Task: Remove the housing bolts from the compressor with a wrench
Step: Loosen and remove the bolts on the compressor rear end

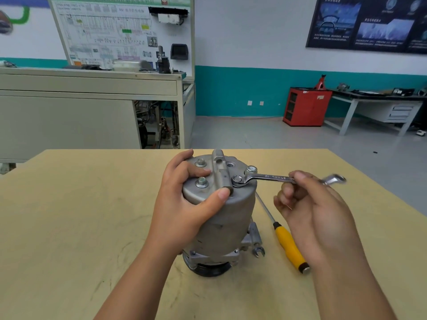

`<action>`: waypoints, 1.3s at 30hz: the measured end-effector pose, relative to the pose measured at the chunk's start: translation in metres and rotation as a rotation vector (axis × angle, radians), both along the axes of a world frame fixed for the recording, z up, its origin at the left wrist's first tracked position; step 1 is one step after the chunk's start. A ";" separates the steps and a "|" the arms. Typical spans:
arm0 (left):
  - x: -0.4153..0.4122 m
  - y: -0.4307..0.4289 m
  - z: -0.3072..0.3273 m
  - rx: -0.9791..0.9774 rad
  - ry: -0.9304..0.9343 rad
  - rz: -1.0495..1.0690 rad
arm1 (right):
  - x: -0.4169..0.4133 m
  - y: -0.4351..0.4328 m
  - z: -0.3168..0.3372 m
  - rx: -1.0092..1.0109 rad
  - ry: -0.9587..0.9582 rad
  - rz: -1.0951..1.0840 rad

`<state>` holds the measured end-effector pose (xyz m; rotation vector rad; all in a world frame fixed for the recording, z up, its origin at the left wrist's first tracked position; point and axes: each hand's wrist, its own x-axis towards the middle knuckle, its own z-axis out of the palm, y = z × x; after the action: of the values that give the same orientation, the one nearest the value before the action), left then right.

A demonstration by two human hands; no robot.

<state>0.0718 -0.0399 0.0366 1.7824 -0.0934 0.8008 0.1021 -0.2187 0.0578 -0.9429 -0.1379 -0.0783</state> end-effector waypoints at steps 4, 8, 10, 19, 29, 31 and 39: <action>-0.002 0.002 -0.002 -0.013 -0.013 -0.005 | 0.029 0.009 0.008 -0.139 0.062 -0.002; -0.004 0.004 -0.003 -0.026 -0.023 -0.010 | 0.053 0.029 0.021 -0.546 0.032 -0.001; -0.005 0.006 -0.002 -0.024 -0.021 -0.011 | 0.063 0.039 0.031 -0.708 0.006 0.044; -0.004 0.006 -0.003 -0.027 -0.035 -0.017 | 0.073 0.065 0.050 -0.918 -0.095 0.369; -0.002 0.001 0.000 0.001 -0.003 -0.002 | 0.082 0.055 0.041 -0.469 -0.002 0.365; -0.001 0.000 0.001 0.001 0.002 -0.001 | 0.084 0.053 0.040 -0.395 0.032 0.373; 0.001 -0.001 0.002 -0.020 0.010 -0.006 | 0.091 0.043 0.040 -0.047 0.235 0.282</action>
<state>0.0728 -0.0412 0.0388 1.7662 -0.0842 0.7862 0.1931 -0.1755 0.0977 -0.9638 -0.0543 0.2963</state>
